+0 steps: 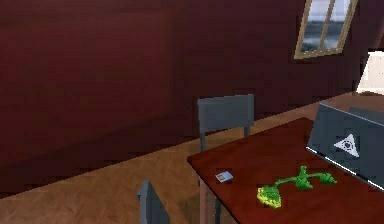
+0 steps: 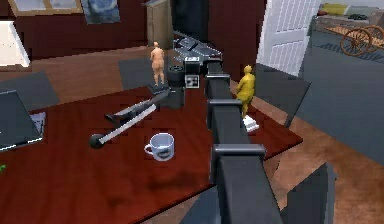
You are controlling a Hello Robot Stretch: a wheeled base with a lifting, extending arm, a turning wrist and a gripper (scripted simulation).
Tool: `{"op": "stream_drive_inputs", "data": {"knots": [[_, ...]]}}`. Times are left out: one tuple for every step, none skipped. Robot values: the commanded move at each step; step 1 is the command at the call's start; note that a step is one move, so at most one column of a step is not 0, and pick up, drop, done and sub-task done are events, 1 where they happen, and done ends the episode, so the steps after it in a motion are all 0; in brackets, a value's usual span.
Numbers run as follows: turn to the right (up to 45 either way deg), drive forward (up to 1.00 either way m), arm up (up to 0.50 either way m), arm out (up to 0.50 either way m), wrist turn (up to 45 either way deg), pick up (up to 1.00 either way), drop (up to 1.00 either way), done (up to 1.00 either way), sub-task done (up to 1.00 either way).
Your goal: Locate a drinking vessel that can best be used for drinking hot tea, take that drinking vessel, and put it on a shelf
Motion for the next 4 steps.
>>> {"op": "stream_drive_inputs", "data": {"knots": [[0.0,0.00,0.00,0.00,45.0,0.00,0.00,0.00,0.00],[0.0,0.00,0.00,0.00,9.0,0.00,0.00,0.00,0.00],[0.0,0.00,-0.30,0.00,0.0,0.00,0.00,0.00,0.00],[0.0,0.00,0.00,0.00,0.0,1.00,0.00,0.00,0.00]]}}
